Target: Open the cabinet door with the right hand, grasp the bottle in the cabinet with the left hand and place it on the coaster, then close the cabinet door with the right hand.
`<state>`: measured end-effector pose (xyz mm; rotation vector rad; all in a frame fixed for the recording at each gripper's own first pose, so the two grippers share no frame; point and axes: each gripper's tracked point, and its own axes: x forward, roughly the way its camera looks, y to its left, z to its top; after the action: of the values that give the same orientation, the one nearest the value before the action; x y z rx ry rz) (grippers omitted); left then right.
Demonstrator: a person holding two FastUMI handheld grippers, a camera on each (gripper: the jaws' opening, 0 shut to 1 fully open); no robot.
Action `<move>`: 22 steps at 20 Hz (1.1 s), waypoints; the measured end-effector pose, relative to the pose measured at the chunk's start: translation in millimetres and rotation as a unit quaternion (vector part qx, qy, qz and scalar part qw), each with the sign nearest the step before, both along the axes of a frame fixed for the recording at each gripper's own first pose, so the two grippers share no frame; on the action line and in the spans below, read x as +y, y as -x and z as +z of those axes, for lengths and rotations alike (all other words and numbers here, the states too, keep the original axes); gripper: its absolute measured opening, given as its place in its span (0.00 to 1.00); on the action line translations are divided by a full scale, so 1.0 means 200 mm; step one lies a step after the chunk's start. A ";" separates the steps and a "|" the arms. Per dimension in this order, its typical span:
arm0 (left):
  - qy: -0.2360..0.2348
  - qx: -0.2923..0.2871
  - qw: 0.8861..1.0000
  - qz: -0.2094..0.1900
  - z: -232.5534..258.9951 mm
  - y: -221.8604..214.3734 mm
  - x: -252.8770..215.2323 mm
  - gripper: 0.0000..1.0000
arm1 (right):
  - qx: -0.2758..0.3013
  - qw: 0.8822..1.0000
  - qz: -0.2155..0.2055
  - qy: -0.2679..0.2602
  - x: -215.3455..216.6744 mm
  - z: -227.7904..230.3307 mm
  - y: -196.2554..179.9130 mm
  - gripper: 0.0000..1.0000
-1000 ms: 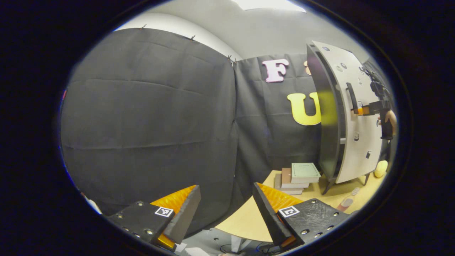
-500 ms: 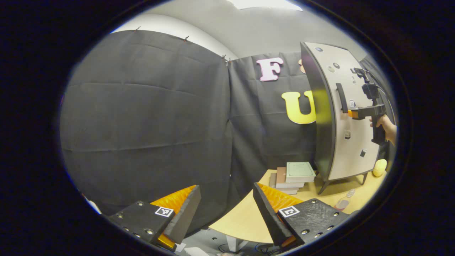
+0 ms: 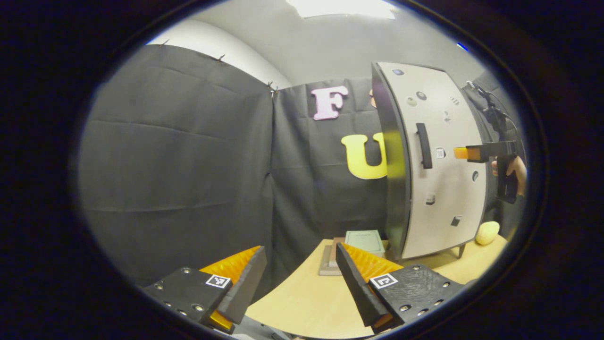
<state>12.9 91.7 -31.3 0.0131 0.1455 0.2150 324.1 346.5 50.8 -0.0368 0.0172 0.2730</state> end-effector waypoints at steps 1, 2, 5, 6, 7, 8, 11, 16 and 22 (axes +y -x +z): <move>0.001 -0.004 1.000 -0.009 0.02 -0.03 -0.05 0.89 | -0.003 1.000 -0.004 0.001 -0.06 0.02 0.03 0.98; 0.002 -0.007 1.000 -0.017 0.04 -0.05 -0.10 0.89 | -0.006 1.000 -0.009 0.001 -0.13 0.04 0.05 0.98; 0.008 -0.014 0.999 -0.044 0.10 -0.13 -0.27 0.89 | -0.012 1.000 -0.028 0.004 -0.35 0.09 0.11 0.98; 0.010 -0.016 0.998 -0.052 0.12 -0.15 -0.32 0.89 | -0.011 0.999 -0.035 0.004 -0.42 0.09 0.14 0.98; 0.011 -0.016 0.998 -0.060 0.13 -0.17 -0.37 0.89 | -0.011 0.999 -0.043 0.003 -0.49 0.10 0.16 0.98; 0.010 -0.015 0.997 -0.069 0.14 -0.19 -0.42 0.89 | -0.010 0.999 -0.052 0.003 -0.56 0.10 0.18 0.98; 0.003 -0.016 0.995 -0.094 0.17 -0.25 -0.55 0.89 | -0.008 0.997 -0.079 0.005 -0.78 0.08 0.25 0.98; 0.017 -0.022 0.992 -0.119 0.25 -0.35 -0.71 0.89 | 0.007 0.993 -0.119 0.003 -1.09 0.01 0.35 0.98; -0.001 -0.038 0.991 -0.126 0.37 -0.39 -0.76 0.89 | 0.013 0.988 -0.155 -0.001 -1.36 -0.05 0.45 0.98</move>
<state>91.7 -60.2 42.1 0.0248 0.0662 -0.0368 234.5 75.1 40.1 -0.0289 0.0488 -0.0383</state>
